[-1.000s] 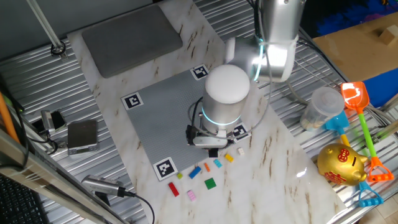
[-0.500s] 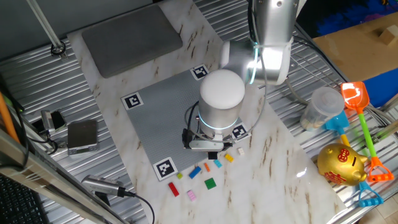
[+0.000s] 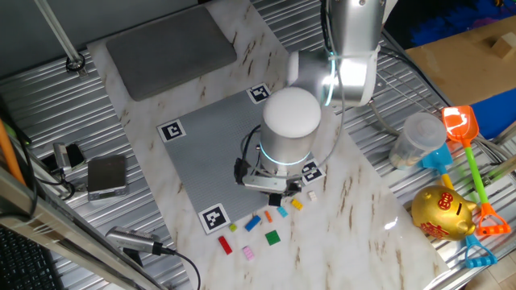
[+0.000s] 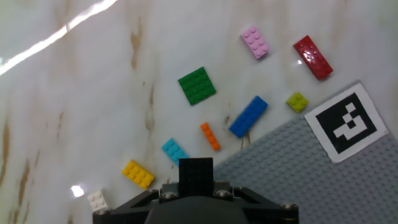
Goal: Build with small Lego blocks
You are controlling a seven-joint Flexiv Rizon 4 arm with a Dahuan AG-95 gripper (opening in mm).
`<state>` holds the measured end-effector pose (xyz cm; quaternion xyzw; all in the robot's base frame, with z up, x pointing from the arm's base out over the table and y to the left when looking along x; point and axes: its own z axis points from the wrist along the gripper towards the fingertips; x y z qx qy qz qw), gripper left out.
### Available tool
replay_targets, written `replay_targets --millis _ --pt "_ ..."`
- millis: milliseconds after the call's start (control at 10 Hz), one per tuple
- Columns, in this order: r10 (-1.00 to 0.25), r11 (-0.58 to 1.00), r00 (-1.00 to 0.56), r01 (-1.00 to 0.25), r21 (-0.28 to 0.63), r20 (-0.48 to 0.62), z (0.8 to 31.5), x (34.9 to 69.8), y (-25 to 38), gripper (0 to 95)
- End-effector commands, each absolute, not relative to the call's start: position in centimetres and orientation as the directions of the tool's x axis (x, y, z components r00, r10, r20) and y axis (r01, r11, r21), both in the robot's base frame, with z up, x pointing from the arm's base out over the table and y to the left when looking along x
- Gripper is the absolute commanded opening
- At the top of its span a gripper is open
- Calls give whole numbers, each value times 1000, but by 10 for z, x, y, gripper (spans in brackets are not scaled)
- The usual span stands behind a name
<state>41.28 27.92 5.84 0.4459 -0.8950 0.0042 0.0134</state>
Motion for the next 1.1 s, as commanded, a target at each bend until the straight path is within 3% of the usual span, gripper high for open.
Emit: replay_targets --millis 100,500,1100 --pt "-837 547 -546 -837 11 37 61 417 270 0" --pt "-941 338 -338 -941 15 27 62 435 192 0" --pt "-989 144 -144 -989 -16 28 47 448 120 0"
